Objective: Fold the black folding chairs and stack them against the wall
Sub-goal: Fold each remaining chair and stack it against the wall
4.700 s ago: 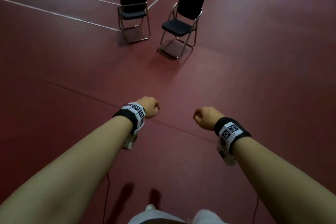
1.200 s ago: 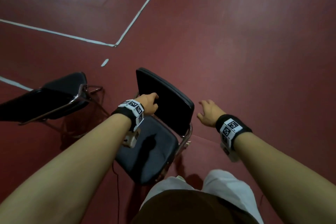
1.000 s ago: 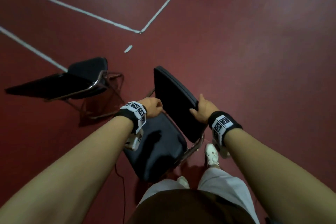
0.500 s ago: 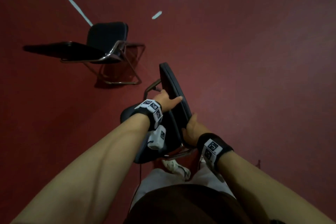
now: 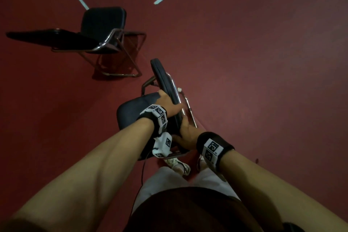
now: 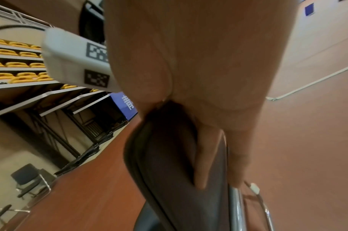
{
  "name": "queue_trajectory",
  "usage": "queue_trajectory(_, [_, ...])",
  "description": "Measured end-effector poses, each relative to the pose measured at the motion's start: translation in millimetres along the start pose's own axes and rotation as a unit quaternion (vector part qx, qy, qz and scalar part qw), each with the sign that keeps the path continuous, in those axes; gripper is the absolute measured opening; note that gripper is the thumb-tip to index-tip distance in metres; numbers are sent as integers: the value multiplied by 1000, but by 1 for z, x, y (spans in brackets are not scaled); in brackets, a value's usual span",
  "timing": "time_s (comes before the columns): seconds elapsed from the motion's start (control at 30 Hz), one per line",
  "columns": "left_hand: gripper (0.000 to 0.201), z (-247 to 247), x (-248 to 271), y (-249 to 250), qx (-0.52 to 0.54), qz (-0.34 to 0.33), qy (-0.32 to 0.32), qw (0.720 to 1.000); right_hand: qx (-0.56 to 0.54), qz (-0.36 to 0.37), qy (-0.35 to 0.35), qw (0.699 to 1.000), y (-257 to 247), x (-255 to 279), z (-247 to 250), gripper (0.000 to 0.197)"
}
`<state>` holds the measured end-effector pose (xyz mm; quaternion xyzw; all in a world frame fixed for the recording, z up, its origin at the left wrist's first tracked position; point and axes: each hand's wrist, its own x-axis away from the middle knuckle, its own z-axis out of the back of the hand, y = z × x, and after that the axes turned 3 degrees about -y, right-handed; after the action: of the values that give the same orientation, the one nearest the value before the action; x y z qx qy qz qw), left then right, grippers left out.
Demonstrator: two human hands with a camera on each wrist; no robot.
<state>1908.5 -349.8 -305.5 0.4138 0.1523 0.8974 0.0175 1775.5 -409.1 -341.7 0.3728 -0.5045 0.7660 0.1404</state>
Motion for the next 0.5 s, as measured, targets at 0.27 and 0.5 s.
queue_trajectory(0.27, [82,32,0,-43,-2,-10,-22,1000,-14,69,-88,994,1,-18,-20,127])
queue_trajectory(0.5, [80,70,8,-118,9,34,-11,999,67,68,-176,980,-11,-41,-47,109])
